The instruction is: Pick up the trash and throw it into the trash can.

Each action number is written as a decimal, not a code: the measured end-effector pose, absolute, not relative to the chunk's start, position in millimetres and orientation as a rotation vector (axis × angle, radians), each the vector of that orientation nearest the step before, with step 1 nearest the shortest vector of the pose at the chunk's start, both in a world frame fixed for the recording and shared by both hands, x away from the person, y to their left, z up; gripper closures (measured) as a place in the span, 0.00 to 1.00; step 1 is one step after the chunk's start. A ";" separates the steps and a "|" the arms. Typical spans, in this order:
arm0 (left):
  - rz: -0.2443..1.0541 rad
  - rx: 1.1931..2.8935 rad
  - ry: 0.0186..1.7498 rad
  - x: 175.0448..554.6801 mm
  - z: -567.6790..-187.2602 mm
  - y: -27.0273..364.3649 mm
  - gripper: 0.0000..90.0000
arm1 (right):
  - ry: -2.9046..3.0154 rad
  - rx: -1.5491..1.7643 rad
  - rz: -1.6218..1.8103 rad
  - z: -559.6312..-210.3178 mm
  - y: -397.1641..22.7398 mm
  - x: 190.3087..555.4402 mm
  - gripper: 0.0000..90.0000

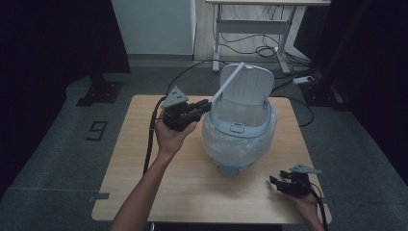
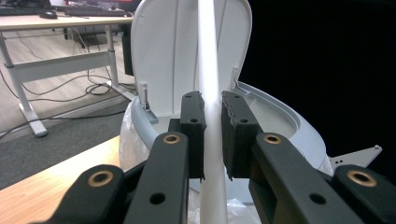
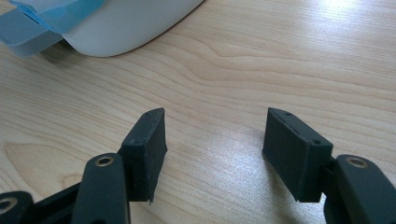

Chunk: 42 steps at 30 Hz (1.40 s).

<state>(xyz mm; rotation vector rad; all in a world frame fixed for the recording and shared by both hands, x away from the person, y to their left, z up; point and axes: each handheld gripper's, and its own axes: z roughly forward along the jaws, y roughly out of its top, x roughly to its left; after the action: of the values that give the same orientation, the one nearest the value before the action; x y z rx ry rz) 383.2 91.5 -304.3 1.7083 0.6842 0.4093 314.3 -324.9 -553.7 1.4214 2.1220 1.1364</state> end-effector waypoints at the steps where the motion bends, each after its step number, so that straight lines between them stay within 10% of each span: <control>1: 0.404 1.708 0.686 384.2 -303.8 91.0 0.89 | 2.122 1.422 1.136 -553.7 -324.9 314.3 0.43; 42: 0.358 1.746 0.709 433.7 -292.7 50.4 0.89 | 2.121 1.426 1.142 -553.9 -324.9 315.7 0.43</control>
<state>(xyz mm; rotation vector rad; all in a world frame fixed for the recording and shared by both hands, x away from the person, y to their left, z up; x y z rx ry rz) 433.7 50.4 -292.7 1.7455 0.7092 0.3582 315.7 -324.9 -553.9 1.4264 2.1206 1.1418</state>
